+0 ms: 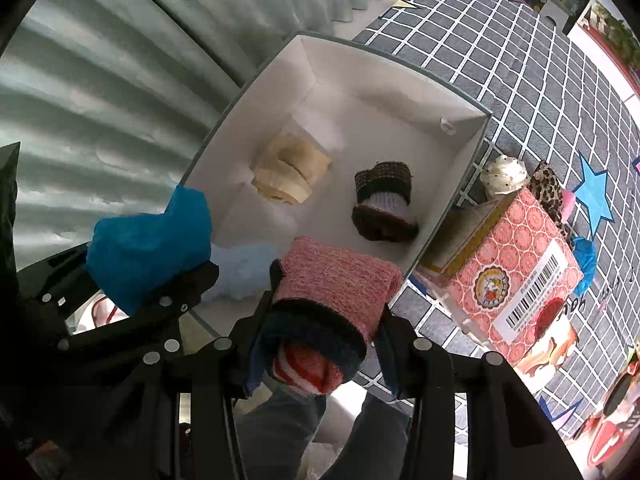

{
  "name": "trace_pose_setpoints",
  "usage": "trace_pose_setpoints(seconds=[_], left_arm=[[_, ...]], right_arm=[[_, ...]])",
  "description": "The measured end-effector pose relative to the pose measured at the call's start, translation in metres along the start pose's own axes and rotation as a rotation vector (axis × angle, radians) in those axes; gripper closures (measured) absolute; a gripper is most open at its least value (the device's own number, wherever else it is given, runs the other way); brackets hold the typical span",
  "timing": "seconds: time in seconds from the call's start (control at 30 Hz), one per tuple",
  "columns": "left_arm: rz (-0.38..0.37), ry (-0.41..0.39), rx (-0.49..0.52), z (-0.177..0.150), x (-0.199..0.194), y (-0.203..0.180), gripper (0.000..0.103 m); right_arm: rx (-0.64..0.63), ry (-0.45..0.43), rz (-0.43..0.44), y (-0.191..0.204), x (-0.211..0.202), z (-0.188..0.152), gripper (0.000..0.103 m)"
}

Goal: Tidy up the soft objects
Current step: 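Lower both held items into the white box and open both tools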

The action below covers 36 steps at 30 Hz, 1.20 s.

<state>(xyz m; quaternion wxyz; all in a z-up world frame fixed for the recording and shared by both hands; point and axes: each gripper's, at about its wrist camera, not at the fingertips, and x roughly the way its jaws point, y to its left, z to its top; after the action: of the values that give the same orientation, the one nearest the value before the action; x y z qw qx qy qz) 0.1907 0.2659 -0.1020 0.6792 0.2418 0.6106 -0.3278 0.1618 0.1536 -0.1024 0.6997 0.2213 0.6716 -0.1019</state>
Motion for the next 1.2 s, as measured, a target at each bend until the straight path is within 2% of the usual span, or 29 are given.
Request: trace_pose_setpoints(seconds=[0.77, 1.03, 1.1, 1.2], left_arm=[[0.017, 0.055, 0.030, 0.009, 0.020, -0.006, 0.065], [0.002, 0.066, 0.030, 0.011, 0.024, -0.008, 0.065], [-0.010, 0.062, 0.023, 0.011, 0.024, -0.008, 0.060], [-0.031, 0.051, 0.012, 0.012, 0.021, -0.008, 0.044]], right_arm=[[0.026, -0.001, 0.015, -0.006, 0.006, 0.013, 0.055], [0.029, 0.000, 0.029, -0.007, 0.009, 0.015, 0.055], [0.025, -0.003, 0.035, -0.006, 0.009, 0.015, 0.055], [0.018, -0.007, 0.032, -0.005, 0.008, 0.013, 0.055]])
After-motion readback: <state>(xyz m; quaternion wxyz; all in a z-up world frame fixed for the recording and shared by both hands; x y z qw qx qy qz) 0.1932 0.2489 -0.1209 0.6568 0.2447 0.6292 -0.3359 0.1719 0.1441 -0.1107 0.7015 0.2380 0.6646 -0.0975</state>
